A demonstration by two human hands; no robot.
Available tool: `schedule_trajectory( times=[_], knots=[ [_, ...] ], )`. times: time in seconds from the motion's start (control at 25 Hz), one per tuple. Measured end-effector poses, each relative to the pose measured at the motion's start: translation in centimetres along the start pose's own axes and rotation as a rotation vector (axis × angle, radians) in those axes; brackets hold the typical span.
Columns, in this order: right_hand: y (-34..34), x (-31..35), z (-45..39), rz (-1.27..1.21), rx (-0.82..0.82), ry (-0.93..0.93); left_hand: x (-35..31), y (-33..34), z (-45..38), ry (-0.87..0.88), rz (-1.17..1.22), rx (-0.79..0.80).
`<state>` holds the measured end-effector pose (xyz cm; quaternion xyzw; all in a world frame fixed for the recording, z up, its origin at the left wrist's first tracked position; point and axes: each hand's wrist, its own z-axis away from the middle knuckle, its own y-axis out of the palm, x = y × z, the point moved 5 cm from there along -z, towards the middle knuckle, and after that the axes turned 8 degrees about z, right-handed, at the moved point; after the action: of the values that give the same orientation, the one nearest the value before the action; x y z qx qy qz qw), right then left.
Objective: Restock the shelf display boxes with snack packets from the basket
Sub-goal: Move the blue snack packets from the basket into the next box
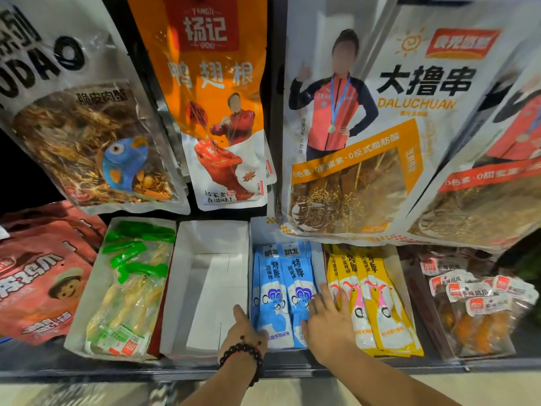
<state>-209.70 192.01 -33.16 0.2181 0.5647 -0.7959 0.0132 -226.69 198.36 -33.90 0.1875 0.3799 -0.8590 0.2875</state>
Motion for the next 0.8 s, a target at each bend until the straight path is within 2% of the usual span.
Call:
schedule_trajectory(
  times=[0.24,0.36,0.44,0.64,0.8],
  knots=[
    [0.8,-0.7,0.1,-0.191,-0.074,-0.009,-0.1,-0.4,-0.1,0.058,-0.123,-0.026],
    [0.6,-2.0,0.2,-0.375,-0.238,0.041,0.0,-0.4,-0.6,0.078,-0.035,-0.017],
    [0.5,-3.0,0.6,-0.462,-0.263,0.130,-0.3,-0.9,-0.7,0.099,0.051,-0.014],
    [1.4,-3.9,1.4,-0.398,-0.171,0.166,-1.4,-2.3,0.2,0.139,0.096,0.043],
    [-1.5,-3.6,1.7,-0.288,-0.192,0.075,-1.8,-6.5,2.0,0.271,-0.103,-0.007]
  ],
)
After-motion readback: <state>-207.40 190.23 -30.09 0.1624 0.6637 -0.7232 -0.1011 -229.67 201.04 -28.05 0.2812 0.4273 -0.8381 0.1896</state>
